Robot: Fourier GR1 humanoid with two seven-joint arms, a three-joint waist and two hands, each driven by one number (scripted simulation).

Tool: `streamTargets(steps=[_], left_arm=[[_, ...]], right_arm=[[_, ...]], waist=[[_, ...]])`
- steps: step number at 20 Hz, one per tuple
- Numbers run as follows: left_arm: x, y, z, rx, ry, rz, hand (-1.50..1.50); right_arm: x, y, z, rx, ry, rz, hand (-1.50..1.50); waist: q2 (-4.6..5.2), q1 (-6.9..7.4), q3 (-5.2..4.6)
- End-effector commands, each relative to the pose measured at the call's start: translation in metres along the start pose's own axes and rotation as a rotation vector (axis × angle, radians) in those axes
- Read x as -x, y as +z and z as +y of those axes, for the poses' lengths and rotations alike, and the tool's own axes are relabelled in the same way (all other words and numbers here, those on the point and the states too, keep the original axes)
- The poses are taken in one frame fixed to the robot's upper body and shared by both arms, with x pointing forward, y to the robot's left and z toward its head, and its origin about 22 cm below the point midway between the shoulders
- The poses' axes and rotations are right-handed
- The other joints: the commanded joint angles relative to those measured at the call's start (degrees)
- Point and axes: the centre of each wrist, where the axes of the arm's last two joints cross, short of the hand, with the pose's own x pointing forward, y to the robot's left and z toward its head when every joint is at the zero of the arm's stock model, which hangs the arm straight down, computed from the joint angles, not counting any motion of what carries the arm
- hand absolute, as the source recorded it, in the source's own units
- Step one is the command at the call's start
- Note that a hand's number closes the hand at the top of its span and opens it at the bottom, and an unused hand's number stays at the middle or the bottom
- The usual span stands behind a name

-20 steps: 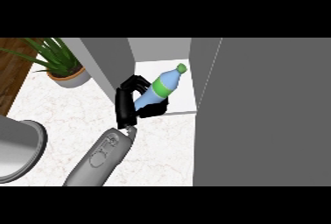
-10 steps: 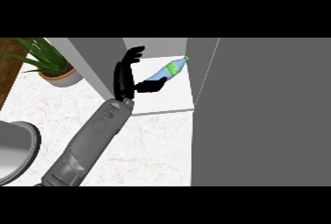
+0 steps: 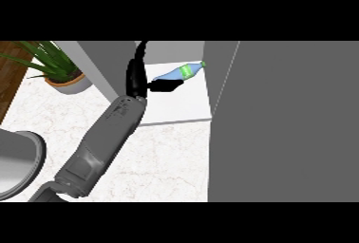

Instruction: Pick up the bottled water, place it into the cabinet and close the cabinet

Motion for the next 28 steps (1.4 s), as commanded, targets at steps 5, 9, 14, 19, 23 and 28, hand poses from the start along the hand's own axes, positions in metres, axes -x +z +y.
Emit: streamTargets(steps=[5, 9, 14, 19, 23, 28], left_arm=[[-0.004, -0.030, 0.029, 0.022, 0.153, -0.099, -1.50], [0.023, -0.017, 0.037, 0.047, 0.296, -0.139, -1.50], [0.010, -0.016, 0.021, 0.119, 0.405, -0.197, -1.50], [0.008, -0.005, 0.012, 0.133, 0.450, -0.228, -1.50], [0.011, 0.009, 0.011, 0.183, 0.491, -0.236, -1.50], [-0.001, 0.029, 0.012, 0.218, 0.572, -0.223, -1.50]], right_arm=[[-0.009, -0.002, 0.000, 0.011, 0.018, 0.003, -1.50], [-0.015, 0.017, 0.002, 0.006, 0.046, -0.026, -1.50], [-0.014, 0.000, 0.007, 0.033, 0.028, -0.029, -1.50], [-0.015, 0.008, -0.003, 0.049, 0.038, -0.006, -1.50], [-0.006, 0.001, 0.007, 0.063, 0.038, -0.002, -1.50], [-0.022, 0.010, 0.014, 0.083, 0.038, -0.010, -1.50]], waist=[[0.55, 1.16, -0.41], [-0.24, 2.28, -0.37], [-0.41, 3.34, -0.32], [-0.90, 4.39, -0.28], [-1.28, 5.60, -0.27], [-1.79, 6.56, -0.26]])
